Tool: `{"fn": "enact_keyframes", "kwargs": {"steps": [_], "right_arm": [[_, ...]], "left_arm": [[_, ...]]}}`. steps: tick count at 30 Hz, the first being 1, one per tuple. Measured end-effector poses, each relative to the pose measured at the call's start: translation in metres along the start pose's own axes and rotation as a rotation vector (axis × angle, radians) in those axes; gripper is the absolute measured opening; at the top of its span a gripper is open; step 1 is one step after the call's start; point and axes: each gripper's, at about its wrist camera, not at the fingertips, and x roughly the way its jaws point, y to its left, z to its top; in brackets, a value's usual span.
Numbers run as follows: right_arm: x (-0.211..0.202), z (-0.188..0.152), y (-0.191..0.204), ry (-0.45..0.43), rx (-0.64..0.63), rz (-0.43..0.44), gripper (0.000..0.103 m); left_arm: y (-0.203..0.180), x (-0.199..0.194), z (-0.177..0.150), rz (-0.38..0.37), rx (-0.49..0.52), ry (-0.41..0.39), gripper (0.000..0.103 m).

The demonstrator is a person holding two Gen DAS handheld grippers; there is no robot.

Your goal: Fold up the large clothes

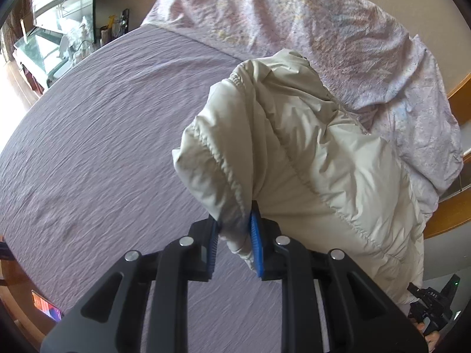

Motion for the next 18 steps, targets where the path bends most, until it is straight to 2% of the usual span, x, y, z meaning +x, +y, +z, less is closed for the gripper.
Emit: {"fn": "enact_keyframes", "kwargs": {"steps": [3,5,9,14,15,17,18], "right_arm": [[-0.003,-0.016,-0.006,0.014,0.017,0.033,0.021],[-0.005,-0.022,-0.008,0.018,0.015,0.04,0.021],[-0.002,-0.023,-0.006,0.014,0.001,0.033,0.021],[-0.008,-0.022,-0.003,0.001,-0.043,-0.018,0.029],[-0.01,-0.021,0.0,-0.002,-0.048,-0.035,0.032],[-0.016,-0.022,-0.001,-0.01,-0.05,-0.059,0.038],[-0.019,-0.021,0.002,-0.031,-0.05,-0.094,0.041]], "left_arm": [[0.016,-0.015,-0.011,-0.015,-0.015,-0.009,0.019],[0.023,-0.024,-0.017,-0.006,-0.016,-0.02,0.012],[0.036,-0.033,-0.024,0.063,0.004,-0.048,0.009],[0.038,-0.037,-0.025,0.06,0.017,-0.056,0.009],[0.037,-0.037,-0.024,0.06,0.022,-0.056,0.01],[0.032,-0.036,-0.023,0.059,0.037,-0.053,0.019],[0.031,-0.036,-0.022,0.064,0.041,-0.055,0.027]]}}
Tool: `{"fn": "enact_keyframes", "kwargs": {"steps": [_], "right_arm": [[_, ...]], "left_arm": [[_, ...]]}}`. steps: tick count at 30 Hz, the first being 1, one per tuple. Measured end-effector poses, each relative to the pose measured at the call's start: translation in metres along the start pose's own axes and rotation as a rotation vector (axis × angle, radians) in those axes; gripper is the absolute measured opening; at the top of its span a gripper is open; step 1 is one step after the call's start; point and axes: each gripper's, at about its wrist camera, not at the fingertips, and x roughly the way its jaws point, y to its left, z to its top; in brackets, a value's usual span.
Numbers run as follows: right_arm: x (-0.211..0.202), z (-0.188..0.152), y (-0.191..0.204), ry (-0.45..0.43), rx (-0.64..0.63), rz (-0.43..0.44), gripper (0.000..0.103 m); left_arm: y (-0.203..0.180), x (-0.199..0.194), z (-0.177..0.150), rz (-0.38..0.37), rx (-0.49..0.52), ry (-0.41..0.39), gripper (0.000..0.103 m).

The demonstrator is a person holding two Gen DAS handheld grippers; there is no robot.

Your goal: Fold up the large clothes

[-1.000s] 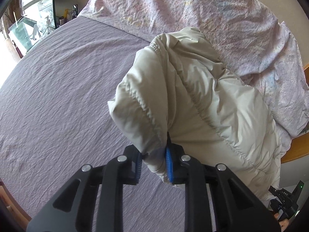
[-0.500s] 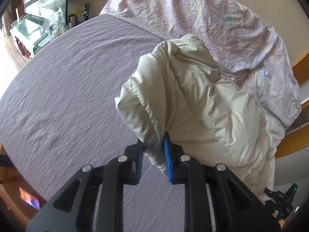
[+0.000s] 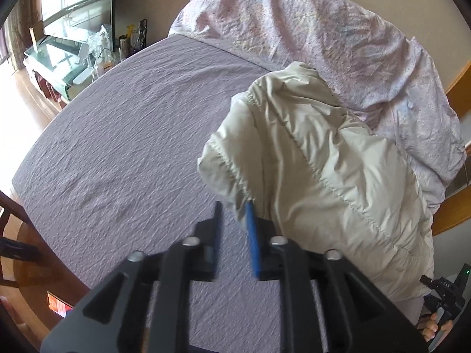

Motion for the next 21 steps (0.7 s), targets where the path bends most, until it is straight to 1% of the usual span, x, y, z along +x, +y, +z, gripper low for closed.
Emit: {"fn": "enact_keyframes", "kwargs": {"steps": [1,2,3,4,6,8,10,12,15,21], "right_arm": [[-0.005,0.0,0.0,-0.028,-0.001,-0.022,0.046],[-0.01,0.002,0.001,-0.064,-0.002,-0.04,0.05],[-0.017,0.004,0.002,-0.101,0.001,-0.044,0.057],[-0.021,0.007,0.003,-0.111,0.003,-0.038,0.057],[-0.024,0.01,0.008,-0.121,-0.009,-0.029,0.057],[-0.03,0.011,0.013,-0.151,-0.026,-0.026,0.057],[-0.034,0.01,0.022,-0.156,-0.043,-0.004,0.057],[-0.033,0.008,0.035,-0.154,-0.078,0.017,0.057],[-0.034,0.003,0.056,-0.155,-0.136,0.038,0.057],[-0.02,-0.017,0.104,-0.106,-0.258,0.115,0.057]], "left_arm": [[-0.002,0.001,0.001,0.002,0.003,-0.002,0.032],[-0.004,0.002,0.003,-0.003,0.006,0.001,0.034],[-0.005,0.003,0.004,-0.006,0.009,0.005,0.038],[-0.007,0.005,0.005,-0.006,0.014,0.01,0.043],[-0.01,0.009,0.007,-0.01,0.024,0.014,0.048],[-0.013,0.014,0.01,-0.024,0.03,0.024,0.053],[-0.016,0.018,0.012,-0.029,0.029,0.032,0.06],[-0.018,0.024,0.014,-0.029,0.024,0.043,0.063],[-0.019,0.035,0.017,-0.021,0.005,0.067,0.065],[-0.014,0.054,0.019,-0.013,-0.053,0.105,0.068]]}}
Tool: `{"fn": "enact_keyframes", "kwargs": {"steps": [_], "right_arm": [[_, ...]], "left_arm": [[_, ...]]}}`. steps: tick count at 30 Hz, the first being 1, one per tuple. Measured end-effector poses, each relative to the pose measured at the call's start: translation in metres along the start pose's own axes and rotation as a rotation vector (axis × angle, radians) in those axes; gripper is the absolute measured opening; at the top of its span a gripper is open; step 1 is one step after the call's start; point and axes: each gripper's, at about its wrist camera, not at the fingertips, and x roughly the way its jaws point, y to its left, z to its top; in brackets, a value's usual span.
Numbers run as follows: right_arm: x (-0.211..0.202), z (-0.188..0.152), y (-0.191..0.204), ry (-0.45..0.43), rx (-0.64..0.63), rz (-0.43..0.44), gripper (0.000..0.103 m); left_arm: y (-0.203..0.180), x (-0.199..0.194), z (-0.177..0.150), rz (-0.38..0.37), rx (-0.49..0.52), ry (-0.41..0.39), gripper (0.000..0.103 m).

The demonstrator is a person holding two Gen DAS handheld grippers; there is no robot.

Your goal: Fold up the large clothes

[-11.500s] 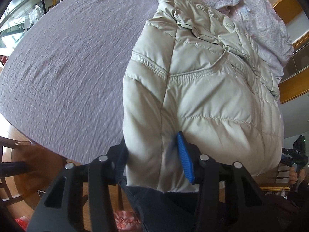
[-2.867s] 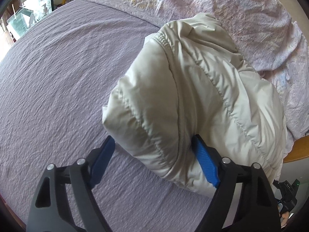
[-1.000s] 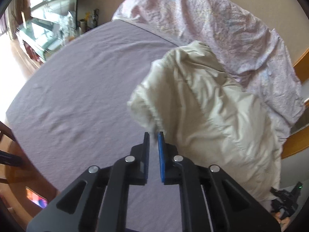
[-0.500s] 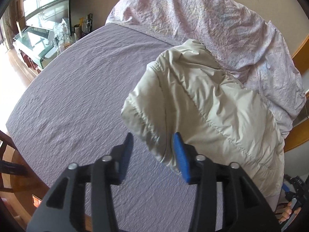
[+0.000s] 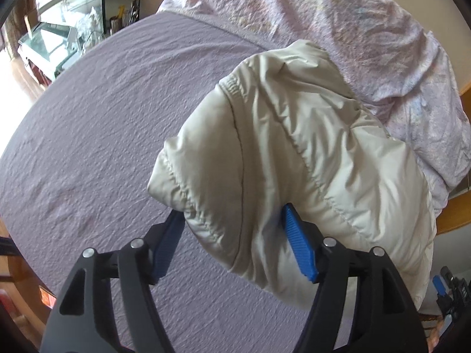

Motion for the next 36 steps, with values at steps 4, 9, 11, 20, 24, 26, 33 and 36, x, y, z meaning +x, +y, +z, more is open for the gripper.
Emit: {"fn": "enact_keyframes", "kwargs": {"steps": [4,9,11,20,24,26,33,36], "right_arm": [[0.012,-0.009,0.037,0.03,-0.097,0.036,0.057],[0.026,-0.023,0.093,0.044,-0.255,0.087,0.043],[0.034,-0.028,0.107,0.054,-0.294,0.089,0.037],[0.101,-0.038,0.127,0.162,-0.368,-0.035,0.032],[0.123,-0.037,0.122,0.197,-0.346,-0.053,0.032],[0.129,-0.038,0.124,0.199,-0.365,-0.073,0.032],[0.132,-0.04,0.127,0.194,-0.383,-0.101,0.032],[0.131,-0.039,0.127,0.194,-0.378,-0.101,0.032]], "left_arm": [[0.001,0.004,0.001,-0.005,-0.021,0.006,0.069],[0.004,0.004,0.002,-0.018,-0.034,0.01,0.071],[0.005,0.004,0.002,-0.023,-0.039,0.011,0.072],[0.011,0.003,0.005,-0.045,-0.04,0.011,0.079],[0.011,0.003,0.007,-0.053,-0.029,0.005,0.083],[0.011,0.004,0.009,-0.059,-0.024,0.005,0.084],[0.013,0.011,0.013,-0.06,-0.024,0.012,0.088],[0.017,0.015,0.014,-0.051,-0.039,0.019,0.09]]}}
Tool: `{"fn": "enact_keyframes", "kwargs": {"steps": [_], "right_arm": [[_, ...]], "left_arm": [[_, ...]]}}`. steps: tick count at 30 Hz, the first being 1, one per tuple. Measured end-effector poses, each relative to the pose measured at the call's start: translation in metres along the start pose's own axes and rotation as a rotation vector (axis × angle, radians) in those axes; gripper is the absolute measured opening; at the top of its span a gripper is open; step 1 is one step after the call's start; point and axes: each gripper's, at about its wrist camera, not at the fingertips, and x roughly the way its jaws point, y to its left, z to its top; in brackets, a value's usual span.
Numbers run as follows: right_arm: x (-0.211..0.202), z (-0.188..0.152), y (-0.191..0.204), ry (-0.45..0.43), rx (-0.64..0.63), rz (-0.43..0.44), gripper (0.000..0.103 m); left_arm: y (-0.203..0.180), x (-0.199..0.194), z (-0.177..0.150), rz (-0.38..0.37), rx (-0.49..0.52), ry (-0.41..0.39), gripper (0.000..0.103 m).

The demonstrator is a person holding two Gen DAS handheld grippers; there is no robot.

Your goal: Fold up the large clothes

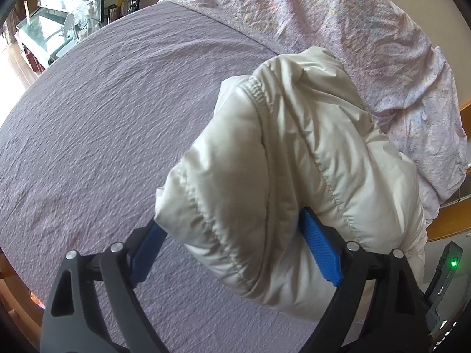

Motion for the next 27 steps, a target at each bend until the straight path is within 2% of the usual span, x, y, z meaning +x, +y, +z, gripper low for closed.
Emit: {"fn": "enact_keyframes", "kwargs": {"steps": [11,14,15,16,17,19,22,27], "right_arm": [[0.001,0.002,0.0,0.0,0.011,0.005,0.032],[0.0,0.002,-0.001,-0.002,0.012,0.006,0.032],[0.0,0.002,-0.001,-0.003,0.012,0.006,0.032],[0.0,0.002,-0.001,-0.003,0.012,0.005,0.032],[0.0,0.002,-0.001,-0.003,0.011,0.004,0.032],[0.0,0.002,0.0,-0.003,0.01,0.004,0.032],[0.0,0.001,0.0,-0.004,0.007,0.003,0.032],[-0.001,0.001,0.0,-0.006,0.003,0.004,0.032]], "left_arm": [[0.008,0.02,0.005,-0.041,-0.07,0.067,0.093],[0.006,0.021,0.006,-0.044,-0.065,0.057,0.089],[0.005,0.021,0.006,-0.06,-0.066,0.056,0.078],[0.003,0.02,0.005,-0.098,-0.071,0.054,0.061],[0.001,0.019,0.005,-0.112,-0.07,0.049,0.055],[-0.012,0.012,0.003,-0.091,-0.025,0.018,0.037],[-0.025,-0.001,0.002,-0.1,0.012,-0.015,0.026],[-0.046,-0.03,0.002,-0.175,0.033,-0.063,0.023]]}}
